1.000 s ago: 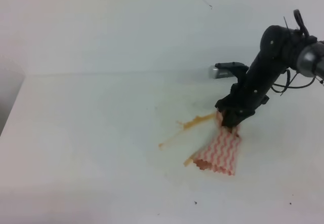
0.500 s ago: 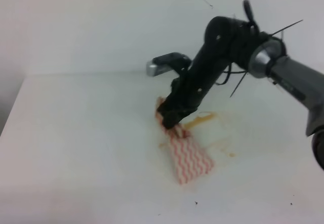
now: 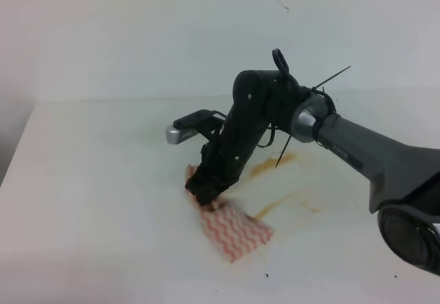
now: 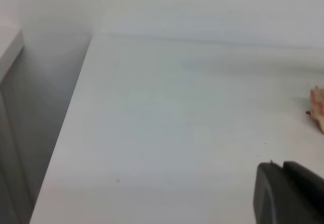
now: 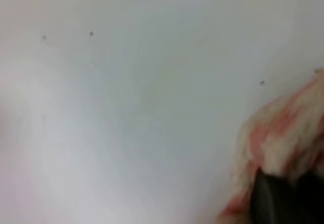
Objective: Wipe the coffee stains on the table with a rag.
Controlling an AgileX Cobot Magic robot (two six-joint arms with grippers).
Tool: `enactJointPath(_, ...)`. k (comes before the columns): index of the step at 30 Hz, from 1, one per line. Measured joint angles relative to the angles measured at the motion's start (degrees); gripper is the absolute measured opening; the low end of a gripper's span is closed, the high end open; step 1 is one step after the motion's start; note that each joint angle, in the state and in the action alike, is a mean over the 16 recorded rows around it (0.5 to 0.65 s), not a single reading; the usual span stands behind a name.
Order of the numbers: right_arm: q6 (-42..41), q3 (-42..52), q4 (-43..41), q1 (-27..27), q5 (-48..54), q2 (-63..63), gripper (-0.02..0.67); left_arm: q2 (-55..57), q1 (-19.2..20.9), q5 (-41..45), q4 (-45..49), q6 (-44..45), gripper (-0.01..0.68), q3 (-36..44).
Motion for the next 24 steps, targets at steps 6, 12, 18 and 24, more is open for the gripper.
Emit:
enactJointPath(6, 0.6, -0.5, -1.2, -4.6, 0.1, 1.2, 0.029, 0.0, 0.0, 0.0, 0.0, 0.0, -0.003, 0.0)
enactJointPath(12, 0.7, -0.6, -1.4, -10.6, 0.3, 1.2, 0.029, -0.1, 0.0, 0.0, 0.0, 0.0, -0.003, 0.0)
enactJointPath(18, 0.8, -0.6, -1.4, -16.7, 1.3, 1.2, 0.029, -0.4, 0.0, 0.0, 0.0, 0.0, -0.003, 0.0)
enactJointPath(24, 0.1, -0.6, 0.4, -21.0, 2.7, 0.6, 0.029, -0.7, -0.1, 0.0, 0.0, 0.0, -0.003, 0.0)
